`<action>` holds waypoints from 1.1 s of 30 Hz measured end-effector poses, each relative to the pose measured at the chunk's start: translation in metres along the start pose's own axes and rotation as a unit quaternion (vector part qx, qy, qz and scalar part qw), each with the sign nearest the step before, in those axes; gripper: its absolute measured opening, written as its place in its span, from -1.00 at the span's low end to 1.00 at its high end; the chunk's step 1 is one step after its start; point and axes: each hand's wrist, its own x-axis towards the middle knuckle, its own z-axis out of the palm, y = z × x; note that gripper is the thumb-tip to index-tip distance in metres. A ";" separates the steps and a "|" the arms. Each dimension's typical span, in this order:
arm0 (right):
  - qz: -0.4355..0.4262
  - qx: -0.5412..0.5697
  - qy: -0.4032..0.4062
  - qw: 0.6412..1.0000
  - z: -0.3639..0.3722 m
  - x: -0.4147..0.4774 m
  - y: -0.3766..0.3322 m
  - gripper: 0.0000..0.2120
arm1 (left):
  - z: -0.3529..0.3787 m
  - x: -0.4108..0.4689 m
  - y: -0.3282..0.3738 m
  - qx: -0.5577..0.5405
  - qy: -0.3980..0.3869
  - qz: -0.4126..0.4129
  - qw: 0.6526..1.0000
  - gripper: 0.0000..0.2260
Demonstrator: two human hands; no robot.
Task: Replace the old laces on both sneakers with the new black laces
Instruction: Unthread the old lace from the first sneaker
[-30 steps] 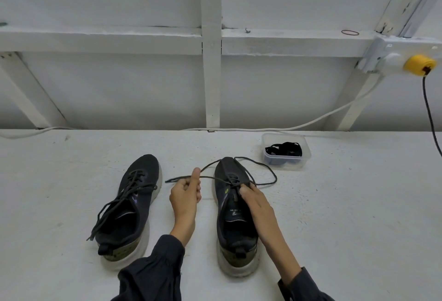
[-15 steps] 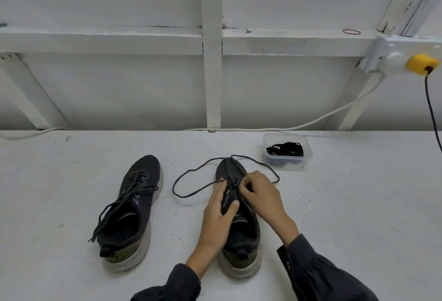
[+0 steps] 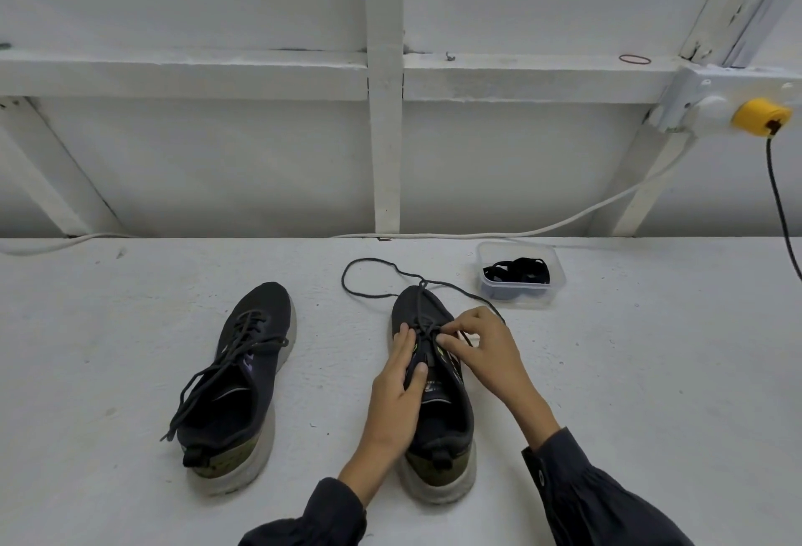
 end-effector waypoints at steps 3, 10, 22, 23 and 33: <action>-0.011 0.003 0.003 1.000 -0.001 0.001 -0.010 -0.85 | 0.000 0.000 -0.001 0.006 -0.001 -0.003 1.000 -0.54; 0.008 -0.075 -0.029 0.997 0.000 0.011 -0.019 -0.93 | 0.000 0.000 0.001 0.013 -0.007 -0.003 1.000 -0.54; 0.036 0.073 -0.074 0.994 -0.010 0.008 -0.009 -0.87 | 0.000 0.001 0.001 0.009 -0.005 -0.009 1.000 -0.55; 0.042 0.070 -0.079 0.994 -0.011 0.010 -0.010 -0.86 | 0.000 0.000 0.001 0.009 -0.006 -0.009 1.000 -0.55; 0.053 0.114 -0.082 0.989 -0.014 0.010 -0.015 -0.85 | -0.002 0.000 0.004 0.003 -0.013 -0.011 1.000 -0.57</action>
